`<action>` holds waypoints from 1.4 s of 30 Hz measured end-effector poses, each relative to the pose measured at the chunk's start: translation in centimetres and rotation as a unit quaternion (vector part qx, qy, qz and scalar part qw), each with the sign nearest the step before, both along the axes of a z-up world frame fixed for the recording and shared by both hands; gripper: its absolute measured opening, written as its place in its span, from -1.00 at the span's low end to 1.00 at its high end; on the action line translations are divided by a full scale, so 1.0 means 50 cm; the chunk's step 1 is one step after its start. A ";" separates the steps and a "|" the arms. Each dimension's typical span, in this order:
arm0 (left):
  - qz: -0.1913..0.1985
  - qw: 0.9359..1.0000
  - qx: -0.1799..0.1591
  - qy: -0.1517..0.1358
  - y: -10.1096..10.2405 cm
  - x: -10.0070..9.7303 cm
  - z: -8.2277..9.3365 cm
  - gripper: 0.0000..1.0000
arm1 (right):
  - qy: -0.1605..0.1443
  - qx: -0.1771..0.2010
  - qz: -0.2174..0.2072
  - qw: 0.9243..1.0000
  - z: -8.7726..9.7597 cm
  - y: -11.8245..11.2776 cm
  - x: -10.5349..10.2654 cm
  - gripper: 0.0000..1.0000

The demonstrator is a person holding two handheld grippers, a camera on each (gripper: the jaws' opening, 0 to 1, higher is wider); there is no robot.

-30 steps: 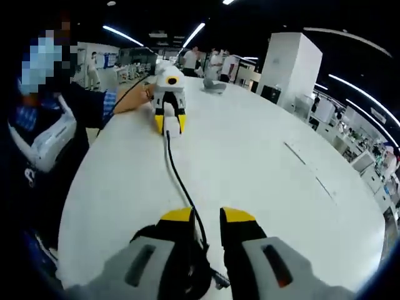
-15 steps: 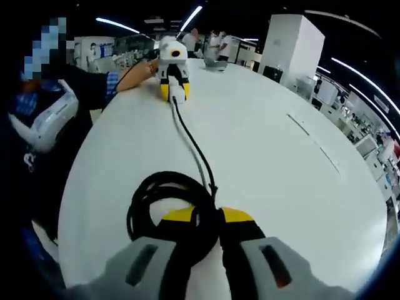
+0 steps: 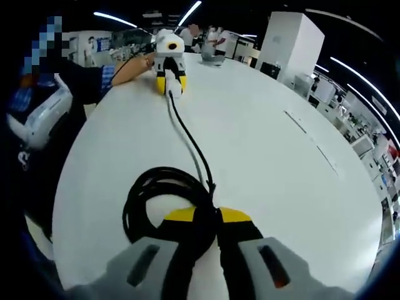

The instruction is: Plug the desk Type‑C cable into the charger adapter.

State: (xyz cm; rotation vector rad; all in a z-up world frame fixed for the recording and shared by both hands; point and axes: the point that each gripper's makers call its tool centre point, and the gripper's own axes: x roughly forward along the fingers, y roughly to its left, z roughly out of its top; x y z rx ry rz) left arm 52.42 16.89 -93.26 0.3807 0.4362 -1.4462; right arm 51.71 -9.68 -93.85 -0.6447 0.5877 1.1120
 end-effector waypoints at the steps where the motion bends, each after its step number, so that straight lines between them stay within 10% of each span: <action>1: 0.000 1.000 0.000 0.000 0.000 0.003 0.000 -0.47 | -0.001 -0.002 0.000 1.000 0.000 0.000 0.003 -0.78; 42: 0.033 0.998 0.047 0.014 -0.031 0.294 -0.005 -0.47 | -0.001 -0.048 -0.036 0.998 -0.003 -0.032 0.243 -0.78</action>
